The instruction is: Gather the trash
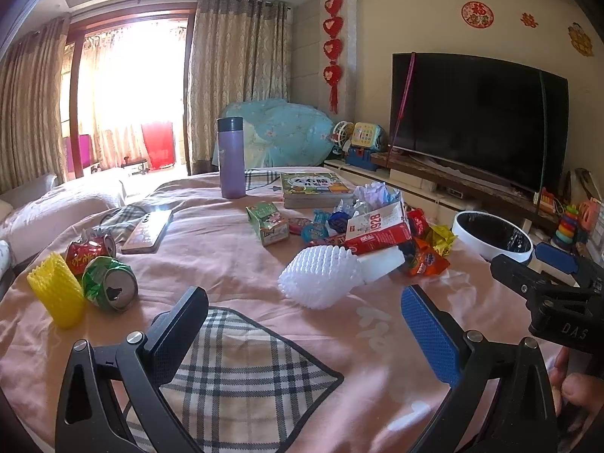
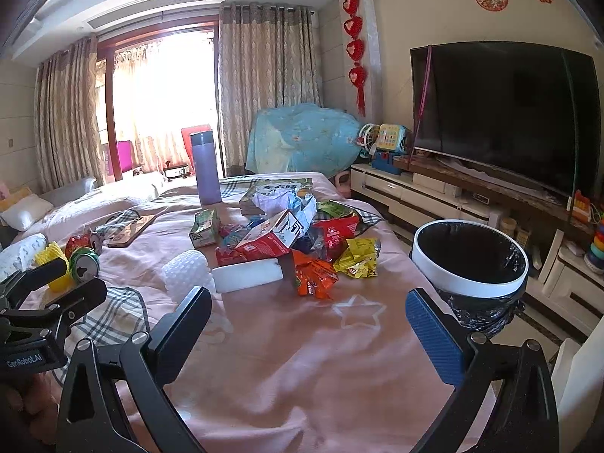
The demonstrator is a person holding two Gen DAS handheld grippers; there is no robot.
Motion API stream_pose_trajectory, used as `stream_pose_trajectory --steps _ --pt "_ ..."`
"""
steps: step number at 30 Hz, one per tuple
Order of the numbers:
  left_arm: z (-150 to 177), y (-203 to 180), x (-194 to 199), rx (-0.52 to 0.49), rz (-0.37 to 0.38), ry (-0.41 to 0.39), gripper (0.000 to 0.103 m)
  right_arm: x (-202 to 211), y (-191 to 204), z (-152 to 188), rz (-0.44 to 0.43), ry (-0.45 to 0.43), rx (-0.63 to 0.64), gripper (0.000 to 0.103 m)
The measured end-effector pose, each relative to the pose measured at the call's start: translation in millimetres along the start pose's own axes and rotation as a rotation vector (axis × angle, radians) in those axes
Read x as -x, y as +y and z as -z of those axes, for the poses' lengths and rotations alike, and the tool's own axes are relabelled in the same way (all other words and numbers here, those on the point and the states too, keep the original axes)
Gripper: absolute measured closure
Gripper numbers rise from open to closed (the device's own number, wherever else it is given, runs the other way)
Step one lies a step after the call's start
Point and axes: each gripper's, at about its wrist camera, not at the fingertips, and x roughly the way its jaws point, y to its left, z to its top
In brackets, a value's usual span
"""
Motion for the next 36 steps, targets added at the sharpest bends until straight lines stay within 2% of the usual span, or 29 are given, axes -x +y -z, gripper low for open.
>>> stream_pose_trajectory --steps 24,36 --pt "4 -3 -5 -0.008 -0.004 0.010 0.001 -1 -2 1 -0.021 0.008 -0.025 0.000" --pt "4 -3 -14 -0.008 0.001 0.045 0.002 -9 -3 2 -0.046 0.038 -0.022 0.001"
